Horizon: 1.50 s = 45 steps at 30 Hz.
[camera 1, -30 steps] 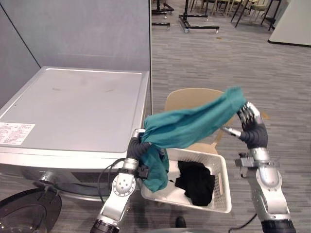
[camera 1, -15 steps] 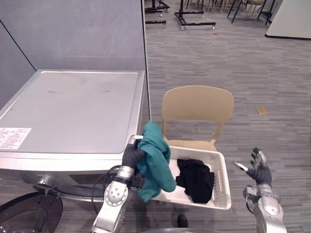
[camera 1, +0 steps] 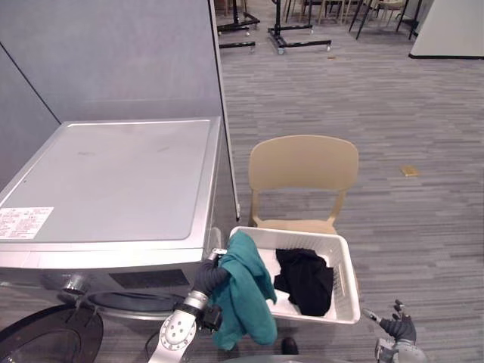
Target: Pick up the laundry basket with both hands and put the clothes into the washing machine.
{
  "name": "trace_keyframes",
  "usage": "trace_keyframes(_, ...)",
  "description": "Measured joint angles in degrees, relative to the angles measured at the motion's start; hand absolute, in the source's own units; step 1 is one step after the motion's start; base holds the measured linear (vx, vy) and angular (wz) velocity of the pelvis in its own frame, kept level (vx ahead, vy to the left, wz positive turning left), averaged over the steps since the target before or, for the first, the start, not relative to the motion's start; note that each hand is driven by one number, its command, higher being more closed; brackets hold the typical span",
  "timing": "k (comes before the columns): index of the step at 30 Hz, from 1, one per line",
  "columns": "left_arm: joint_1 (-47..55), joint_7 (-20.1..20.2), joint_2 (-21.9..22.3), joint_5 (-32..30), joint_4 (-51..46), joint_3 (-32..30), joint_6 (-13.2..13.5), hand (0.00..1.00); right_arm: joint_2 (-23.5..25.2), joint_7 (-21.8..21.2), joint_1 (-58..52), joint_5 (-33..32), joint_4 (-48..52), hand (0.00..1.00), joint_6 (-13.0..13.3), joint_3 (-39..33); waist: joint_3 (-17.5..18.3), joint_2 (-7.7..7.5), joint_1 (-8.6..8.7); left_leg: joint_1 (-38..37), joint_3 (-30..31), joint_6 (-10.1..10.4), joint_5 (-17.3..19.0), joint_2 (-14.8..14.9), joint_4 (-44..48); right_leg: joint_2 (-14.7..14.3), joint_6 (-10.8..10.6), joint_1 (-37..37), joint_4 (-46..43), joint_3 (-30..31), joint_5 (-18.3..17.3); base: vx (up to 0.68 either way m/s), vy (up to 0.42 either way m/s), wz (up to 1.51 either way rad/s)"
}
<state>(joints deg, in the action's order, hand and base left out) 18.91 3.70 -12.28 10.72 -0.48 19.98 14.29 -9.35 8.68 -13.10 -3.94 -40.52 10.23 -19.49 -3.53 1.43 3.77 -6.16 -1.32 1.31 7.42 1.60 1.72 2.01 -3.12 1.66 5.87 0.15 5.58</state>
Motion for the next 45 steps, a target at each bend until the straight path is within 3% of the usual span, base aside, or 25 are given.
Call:
trace_keyframes(11, -4.6, 2.2, -0.4, 0.1, 0.2, 9.3, -0.3, 1.00, 0.7, -0.1, 2.0, 0.0, -2.2, 0.00, -0.6, 6.6, 0.0, -0.01, 0.18, -0.3, -0.2, 0.0, 0.1, 0.4, 0.3, -0.3, 0.3, 0.2, -0.2, 0.2, 0.2, -0.01, -0.005, -0.01)
trace_keyframes(16, -5.3, 2.1, -0.4, -0.2, 5.3, 9.0, -0.3, 1.00, 1.1, -0.1, 2.7, 0.0, -3.1, 0.00, -0.6, 8.2, 0.0, -0.10, 0.08, -0.7, -0.1, 0.0, 0.1, 0.4, 0.2, -0.4, 0.3, 0.6, -0.2, 0.0, 0.2, -0.01, -0.003, 0.01)
trace_keyframes(25, -2.4, -0.1, -0.1, -2.5, 17.2, 0.1, -0.9, 1.00, 1.3, -0.1, 2.2, 0.0, -5.4, 0.00, -0.6, 8.3, -0.8, -1.59, -0.24, -0.5, 1.4, 0.3, 0.3, 0.4, 0.6, -0.1, 0.3, 1.2, 0.0, -1.6, -0.1, -0.05, -0.014, 0.09)
trace_keyframes(32, -0.8, -2.7, 3.0, -3.0, 22.4, -6.9, -2.5, 1.00, 2.4, -0.1, -0.8, 0.0, -5.4, 0.00, -0.7, 7.5, -0.7, -1.71, -1.37, 0.9, 2.7, 0.4, 0.3, 0.5, 0.4, -0.2, 0.3, 1.0, -0.2, -3.1, -1.1, -0.01, -0.011, 0.12)
trace_keyframes(45, -0.1, -4.2, 3.3, -5.5, 23.4, -8.9, -2.8, 1.00, 4.0, 0.1, -1.1, 2.5, 3.2, 0.00, -0.6, 7.8, -0.7, -1.75, -1.52, 0.6, 1.6, 1.0, 0.8, 1.0, 1.0, -0.8, 0.8, 1.0, -0.2, -2.0, -1.1, 0.01, 0.001, -0.04)
